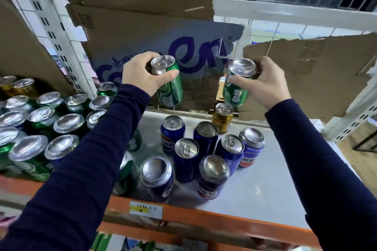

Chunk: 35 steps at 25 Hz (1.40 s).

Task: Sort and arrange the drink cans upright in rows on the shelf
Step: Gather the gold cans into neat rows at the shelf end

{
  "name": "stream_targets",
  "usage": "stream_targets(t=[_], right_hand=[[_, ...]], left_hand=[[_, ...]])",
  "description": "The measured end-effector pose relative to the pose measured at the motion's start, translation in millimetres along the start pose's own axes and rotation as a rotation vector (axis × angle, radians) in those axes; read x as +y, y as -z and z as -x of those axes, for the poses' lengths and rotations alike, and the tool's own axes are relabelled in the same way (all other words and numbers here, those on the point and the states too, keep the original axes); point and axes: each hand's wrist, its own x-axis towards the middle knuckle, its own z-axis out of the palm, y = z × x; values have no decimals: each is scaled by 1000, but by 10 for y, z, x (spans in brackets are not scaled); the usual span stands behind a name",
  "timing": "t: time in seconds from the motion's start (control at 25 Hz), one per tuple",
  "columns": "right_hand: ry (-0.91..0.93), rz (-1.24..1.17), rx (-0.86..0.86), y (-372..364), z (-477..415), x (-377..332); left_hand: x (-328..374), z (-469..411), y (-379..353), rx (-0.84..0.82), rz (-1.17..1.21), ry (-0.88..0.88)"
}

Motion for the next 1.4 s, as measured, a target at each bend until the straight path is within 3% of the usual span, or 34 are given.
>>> stream_targets(t=[0.2,0.4,0.72,1.0,1.24,1.4], right_hand=[[76,-66,-124,-516,18,-613],[129,-60,-237,-1569,64,-1358],[67,-205,-128,-3237,158,-2183],[-10,79,-362,-3907,0,-2225],[-55,346,-591,-4212,-188,-1986],[-56,364,-668,-4194,-260,-1943]], left_hand=[[-267,-29,635,46,36,-47],[-889,-133,1598,30,-53,-83],[-2120,-332,2632,111,-46,-90],[-2798,-550,2784,67,5,-27],[-3139,-757,2602,-108,-36,-14],[-3212,-810,2444,-240,-81,35]])
